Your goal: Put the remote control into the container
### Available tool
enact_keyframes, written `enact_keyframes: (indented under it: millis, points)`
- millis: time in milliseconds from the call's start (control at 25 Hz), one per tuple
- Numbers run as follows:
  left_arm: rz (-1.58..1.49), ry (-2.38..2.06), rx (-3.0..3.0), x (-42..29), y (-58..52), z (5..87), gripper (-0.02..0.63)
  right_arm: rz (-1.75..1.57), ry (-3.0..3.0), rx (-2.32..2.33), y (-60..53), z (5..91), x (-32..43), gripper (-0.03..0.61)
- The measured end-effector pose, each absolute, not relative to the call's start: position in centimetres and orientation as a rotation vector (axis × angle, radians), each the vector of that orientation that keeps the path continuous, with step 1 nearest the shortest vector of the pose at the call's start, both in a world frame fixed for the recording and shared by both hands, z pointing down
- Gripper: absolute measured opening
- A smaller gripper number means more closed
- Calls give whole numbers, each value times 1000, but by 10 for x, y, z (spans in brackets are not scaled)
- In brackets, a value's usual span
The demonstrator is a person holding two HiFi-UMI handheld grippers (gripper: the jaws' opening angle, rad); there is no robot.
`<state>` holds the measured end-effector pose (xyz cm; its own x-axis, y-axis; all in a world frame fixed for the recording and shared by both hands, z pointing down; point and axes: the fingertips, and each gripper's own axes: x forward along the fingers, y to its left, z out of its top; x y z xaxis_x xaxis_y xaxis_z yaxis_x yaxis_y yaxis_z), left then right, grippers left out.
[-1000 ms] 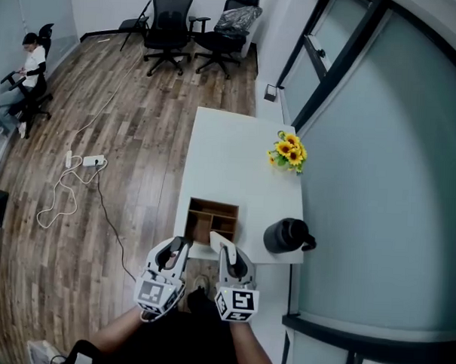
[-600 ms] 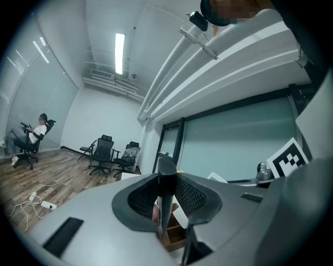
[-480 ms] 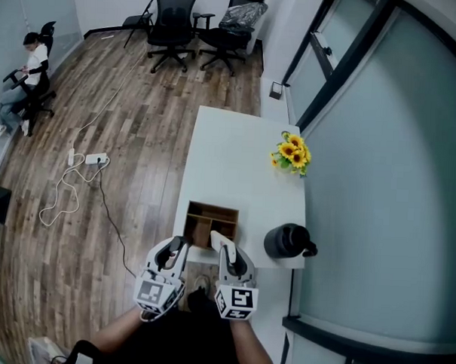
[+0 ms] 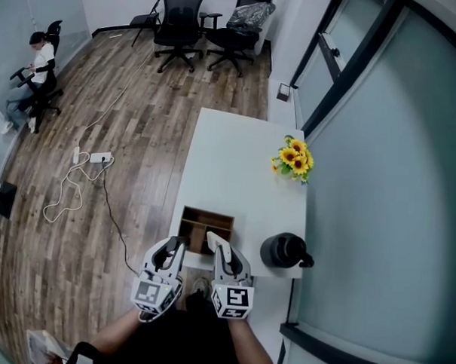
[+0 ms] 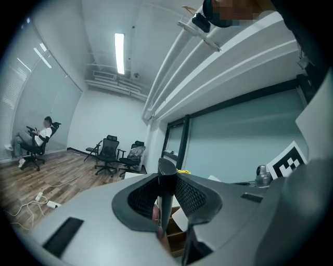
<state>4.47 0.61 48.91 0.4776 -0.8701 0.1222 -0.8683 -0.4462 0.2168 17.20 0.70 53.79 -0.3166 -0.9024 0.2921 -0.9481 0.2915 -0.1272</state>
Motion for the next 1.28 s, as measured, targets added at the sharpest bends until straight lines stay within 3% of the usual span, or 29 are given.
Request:
enact_keyframes:
  millis: [1280]
  points:
    - [0, -1445, 2440, 37, -26, 510, 103, 356, -2338, 1473, -35, 587, 162, 91]
